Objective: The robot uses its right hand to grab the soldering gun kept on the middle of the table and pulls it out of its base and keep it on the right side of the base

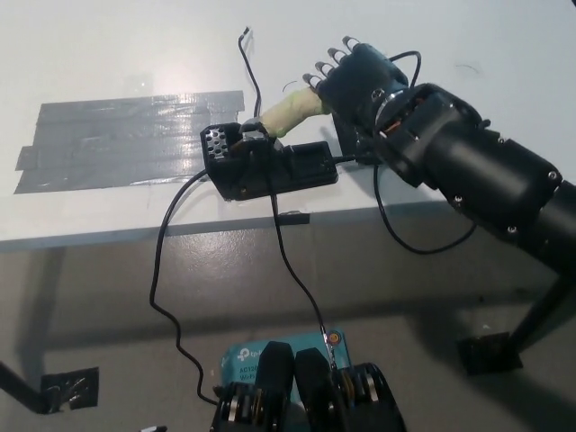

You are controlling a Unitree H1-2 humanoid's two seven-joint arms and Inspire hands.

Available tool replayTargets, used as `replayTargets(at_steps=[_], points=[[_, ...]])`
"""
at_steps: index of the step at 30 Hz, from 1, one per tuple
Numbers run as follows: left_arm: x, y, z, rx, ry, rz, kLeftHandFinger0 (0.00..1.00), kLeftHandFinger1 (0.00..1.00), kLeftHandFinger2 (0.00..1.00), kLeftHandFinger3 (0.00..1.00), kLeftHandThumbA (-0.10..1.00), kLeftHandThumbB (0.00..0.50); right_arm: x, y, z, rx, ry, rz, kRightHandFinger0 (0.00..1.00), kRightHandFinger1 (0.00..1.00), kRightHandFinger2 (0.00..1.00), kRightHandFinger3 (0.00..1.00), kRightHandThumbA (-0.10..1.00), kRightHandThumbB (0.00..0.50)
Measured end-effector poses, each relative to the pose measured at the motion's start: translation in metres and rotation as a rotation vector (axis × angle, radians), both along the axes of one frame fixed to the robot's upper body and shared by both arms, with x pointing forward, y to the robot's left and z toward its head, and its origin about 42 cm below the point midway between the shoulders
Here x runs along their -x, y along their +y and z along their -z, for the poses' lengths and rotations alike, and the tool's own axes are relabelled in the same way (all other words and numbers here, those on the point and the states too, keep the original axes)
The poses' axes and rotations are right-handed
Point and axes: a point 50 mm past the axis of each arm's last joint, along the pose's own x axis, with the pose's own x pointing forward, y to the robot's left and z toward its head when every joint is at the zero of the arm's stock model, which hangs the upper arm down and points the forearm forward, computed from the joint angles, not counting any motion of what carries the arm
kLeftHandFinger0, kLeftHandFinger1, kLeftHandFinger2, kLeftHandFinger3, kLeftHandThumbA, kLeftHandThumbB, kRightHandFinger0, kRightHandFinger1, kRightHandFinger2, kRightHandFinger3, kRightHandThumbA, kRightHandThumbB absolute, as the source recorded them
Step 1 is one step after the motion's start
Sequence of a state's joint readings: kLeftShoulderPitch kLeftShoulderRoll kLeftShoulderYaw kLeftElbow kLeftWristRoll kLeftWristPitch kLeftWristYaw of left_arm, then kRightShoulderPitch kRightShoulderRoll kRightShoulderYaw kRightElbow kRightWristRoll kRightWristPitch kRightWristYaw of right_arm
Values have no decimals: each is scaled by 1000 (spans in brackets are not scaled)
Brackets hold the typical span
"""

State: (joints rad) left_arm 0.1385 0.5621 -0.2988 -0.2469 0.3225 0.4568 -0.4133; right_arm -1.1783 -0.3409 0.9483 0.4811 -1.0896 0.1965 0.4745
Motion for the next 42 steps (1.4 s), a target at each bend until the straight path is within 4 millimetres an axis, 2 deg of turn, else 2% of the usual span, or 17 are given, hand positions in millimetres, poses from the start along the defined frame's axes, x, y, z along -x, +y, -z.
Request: replayTargets(at_steps=[1,2,3,7,8,9,10,14,16,18,22,25,31,34,37,39,42], points=[[0,-1,0,1,1,0,699,779,913,1000,604,158,0,-1,3,-7,-12,-5,777,759,656,1000,65,307],[0,-1,0,3,1,0,725,805,947,1000,621,165,0,-2,6,-13,-25,-11,165,129,254,1000,-4,212],[0,-2,1,4,1,0,754,833,981,1000,631,169,0,-3,8,-22,-33,-16,7,5,35,1000,-94,200],[0,-6,2,16,4,3,811,891,1000,1000,647,166,-1,-5,16,-98,-76,-40,0,0,64,1000,-100,208],[0,-6,2,17,6,4,852,931,1000,1000,659,175,-1,-6,17,-110,-84,-42,0,0,39,1000,90,242],[0,-7,2,17,9,7,852,921,1000,1000,652,174,-2,-8,20,-125,-92,-43,0,0,18,884,188,311],[1,-7,2,16,12,11,847,909,1000,1000,643,165,-2,-9,23,-136,-101,-45,0,0,16,356,260,385],[1,-7,3,13,21,20,815,877,1000,1000,636,156,-2,-13,32,-164,-146,-65,0,0,228,2,216,293],[1,-7,3,11,27,25,801,865,1000,1000,645,160,-2,-16,38,-185,-173,-78,0,62,399,145,58,176],[1,-7,3,9,31,31,806,878,1000,1000,645,165,-2,-17,39,-208,-200,-93,0,122,503,332,-43,148],[0,-6,2,-1,39,39,796,868,1000,1000,654,159,0,-22,43,-256,-240,-122,0,86,508,375,-99,145],[-1,-5,1,-12,41,46,782,859,984,1000,658,158,0,-29,43,-289,-268,-137,0,21,288,192,-100,95],[-2,-4,-2,-26,46,59,763,837,978,1000,651,154,-9,-62,35,-310,-331,-129,0,0,254,197,-100,96],[-2,-4,-2,-31,47,62,786,860,990,1000,680,160,-12,-76,32,-304,-344,-116,0,0,263,148,-33,1],[-2,-3,-2,-37,52,67,799,868,997,1000,675,159,-14,-84,31,-309,-349,-110,0,0,298,75,127,0],[-2,-2,-2,-39,55,67,804,873,1000,1000,679,170,-15,-88,28,-315,-357,-102,0,0,326,239,-15,92],[-2,-1,-3,-42,60,67,808,885,1000,1000,703,190,-16,-91,25,-321,-364,-95,0,0,321,106,-100,113]])
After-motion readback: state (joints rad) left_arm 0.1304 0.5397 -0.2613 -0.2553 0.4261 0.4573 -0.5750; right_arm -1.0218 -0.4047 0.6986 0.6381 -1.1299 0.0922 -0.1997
